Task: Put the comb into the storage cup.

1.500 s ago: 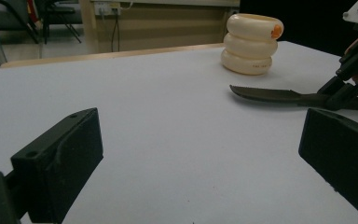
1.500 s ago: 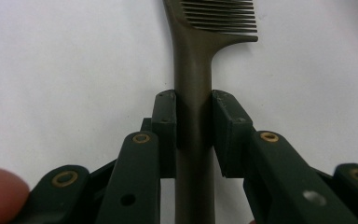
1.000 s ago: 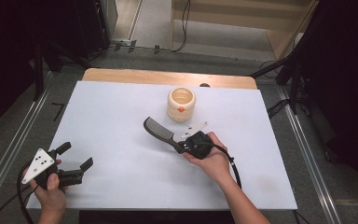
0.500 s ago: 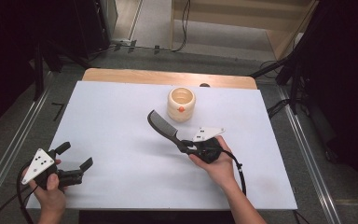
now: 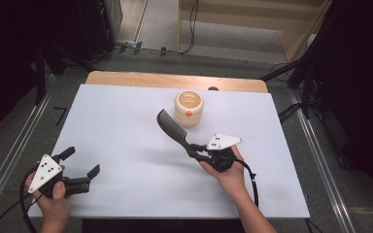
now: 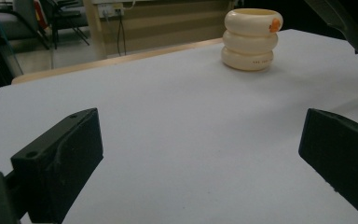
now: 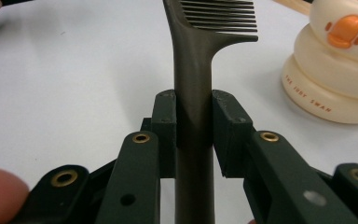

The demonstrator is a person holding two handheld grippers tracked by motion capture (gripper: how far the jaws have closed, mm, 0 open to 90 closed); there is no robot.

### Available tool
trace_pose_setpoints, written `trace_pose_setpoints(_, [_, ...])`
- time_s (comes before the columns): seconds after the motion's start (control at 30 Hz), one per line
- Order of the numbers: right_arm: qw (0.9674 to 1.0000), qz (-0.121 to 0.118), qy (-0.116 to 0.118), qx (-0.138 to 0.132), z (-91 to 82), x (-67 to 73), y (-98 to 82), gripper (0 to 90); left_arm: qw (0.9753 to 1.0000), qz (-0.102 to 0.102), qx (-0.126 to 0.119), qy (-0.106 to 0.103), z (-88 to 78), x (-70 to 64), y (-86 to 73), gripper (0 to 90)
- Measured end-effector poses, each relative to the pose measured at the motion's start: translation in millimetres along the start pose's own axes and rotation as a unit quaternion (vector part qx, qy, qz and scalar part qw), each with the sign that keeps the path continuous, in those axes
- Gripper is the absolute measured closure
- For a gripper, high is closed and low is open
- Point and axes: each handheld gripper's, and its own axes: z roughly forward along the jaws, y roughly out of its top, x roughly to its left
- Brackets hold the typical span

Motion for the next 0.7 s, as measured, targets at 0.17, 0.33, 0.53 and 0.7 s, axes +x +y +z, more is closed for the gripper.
trace_pose_setpoints(0.17, [0.9998, 0.006, -0.001, -0.017, -3.1, -2.0, -1.2, 70.7, 0.9998, 0.006, -0.008, -0.017, 2.8, -11.5, 11.2, 0.0])
trace_pose_setpoints(0.33, [0.9994, 0.007, -0.002, -0.035, -7.5, -3.0, -1.1, 70.7, 0.9986, -0.002, -0.019, -0.049, 10.0, -22.7, 25.8, 0.0])
trace_pose_setpoints(0.53, [0.999, 0.001, -0.007, -0.045, -9.4, -2.7, -1.8, 70.7, 0.9973, -0.005, -0.028, -0.068, 21.6, -31.5, 38.2, 0.0])
trace_pose_setpoints(0.7, [0.9983, 0.0, -0.007, -0.057, -11.5, -2.2, -2.0, 70.7, 0.9951, -0.003, -0.034, -0.092, 37.6, -40.5, 51.1, 0.0])
